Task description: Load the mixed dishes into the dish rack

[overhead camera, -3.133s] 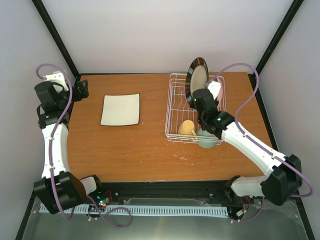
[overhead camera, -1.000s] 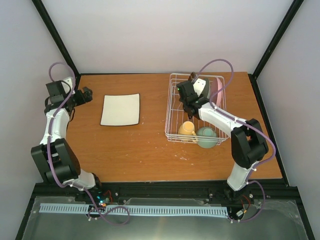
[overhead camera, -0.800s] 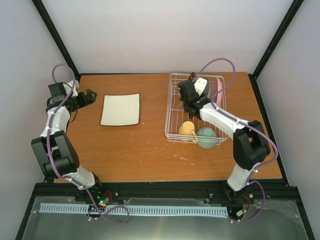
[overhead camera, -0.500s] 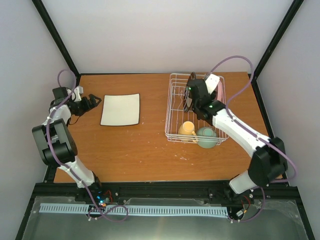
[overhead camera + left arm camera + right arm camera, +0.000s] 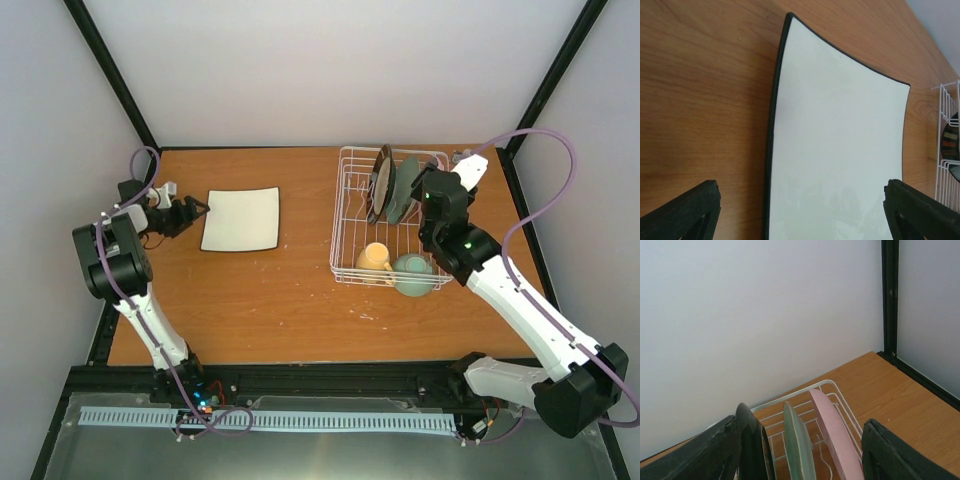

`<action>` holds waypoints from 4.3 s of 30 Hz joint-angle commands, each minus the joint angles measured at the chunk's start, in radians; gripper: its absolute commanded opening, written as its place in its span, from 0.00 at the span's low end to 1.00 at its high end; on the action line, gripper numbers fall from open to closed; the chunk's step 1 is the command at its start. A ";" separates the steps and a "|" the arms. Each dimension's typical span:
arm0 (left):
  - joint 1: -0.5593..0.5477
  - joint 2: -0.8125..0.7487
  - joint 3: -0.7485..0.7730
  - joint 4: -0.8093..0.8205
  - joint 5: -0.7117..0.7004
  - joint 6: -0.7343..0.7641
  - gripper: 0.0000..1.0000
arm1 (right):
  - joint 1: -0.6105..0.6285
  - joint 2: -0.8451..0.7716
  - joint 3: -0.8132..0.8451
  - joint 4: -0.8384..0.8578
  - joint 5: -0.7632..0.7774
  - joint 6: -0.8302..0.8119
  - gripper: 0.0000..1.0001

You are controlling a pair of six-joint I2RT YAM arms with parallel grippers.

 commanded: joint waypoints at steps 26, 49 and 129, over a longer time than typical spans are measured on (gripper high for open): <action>0.005 0.369 0.237 0.130 0.269 0.005 0.78 | -0.011 0.032 -0.034 0.138 -0.059 -0.086 0.65; -0.090 0.468 0.385 -0.096 0.266 0.098 0.46 | -0.020 0.049 -0.033 0.159 -0.097 -0.086 0.65; -0.097 -0.347 0.109 0.178 0.739 -0.234 0.01 | 0.004 0.761 0.342 0.342 -1.840 0.043 0.76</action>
